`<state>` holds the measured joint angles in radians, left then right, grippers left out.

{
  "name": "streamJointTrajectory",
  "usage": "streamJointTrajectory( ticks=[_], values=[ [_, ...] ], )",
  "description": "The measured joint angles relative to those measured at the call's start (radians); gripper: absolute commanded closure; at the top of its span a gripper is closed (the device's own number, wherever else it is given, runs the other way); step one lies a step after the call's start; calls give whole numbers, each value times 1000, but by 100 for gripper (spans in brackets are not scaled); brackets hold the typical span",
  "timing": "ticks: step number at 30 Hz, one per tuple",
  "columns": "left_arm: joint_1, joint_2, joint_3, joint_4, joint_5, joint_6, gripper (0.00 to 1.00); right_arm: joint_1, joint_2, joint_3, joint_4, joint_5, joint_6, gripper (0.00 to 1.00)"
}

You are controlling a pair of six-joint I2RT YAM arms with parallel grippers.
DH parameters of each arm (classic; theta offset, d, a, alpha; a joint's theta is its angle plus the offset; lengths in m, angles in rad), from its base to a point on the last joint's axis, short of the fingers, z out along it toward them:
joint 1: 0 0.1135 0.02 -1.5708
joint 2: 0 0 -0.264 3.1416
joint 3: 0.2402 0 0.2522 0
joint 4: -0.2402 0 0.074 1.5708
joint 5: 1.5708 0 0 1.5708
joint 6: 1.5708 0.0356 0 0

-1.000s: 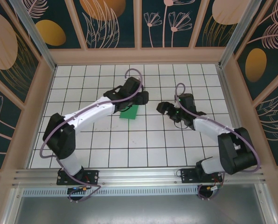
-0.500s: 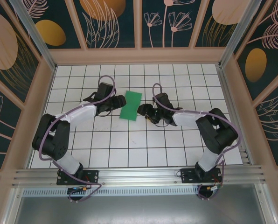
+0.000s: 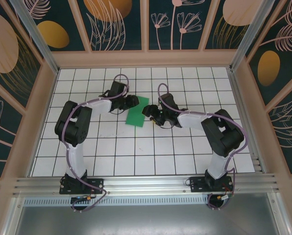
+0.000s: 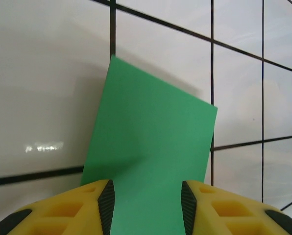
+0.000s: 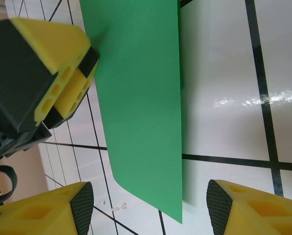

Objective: Fold a paper plane with a square sheet of paper (pick it up from the middle)
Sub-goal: Move a square sheet of paper to the center of the table.

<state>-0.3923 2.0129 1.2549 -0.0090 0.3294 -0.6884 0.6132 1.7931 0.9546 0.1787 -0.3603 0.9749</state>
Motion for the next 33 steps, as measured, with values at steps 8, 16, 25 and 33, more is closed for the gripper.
streamJointTrajectory(
  ticks=[8, 16, 25, 33],
  values=[
    [0, 19, 3, -34, -34, 2, 59, -5, 26, 10, -14, -5, -6, 39],
    [0, 19, -20, -39, -58, -14, 59, -3, 32, 10, -21, -27, -3, 41],
    [0, 19, -27, -25, -61, -24, 59, 20, 84, 26, -18, -68, 5, 43],
    [0, 19, -27, -24, -62, -25, 59, 37, 124, 51, 7, -116, 34, 61]
  ],
)
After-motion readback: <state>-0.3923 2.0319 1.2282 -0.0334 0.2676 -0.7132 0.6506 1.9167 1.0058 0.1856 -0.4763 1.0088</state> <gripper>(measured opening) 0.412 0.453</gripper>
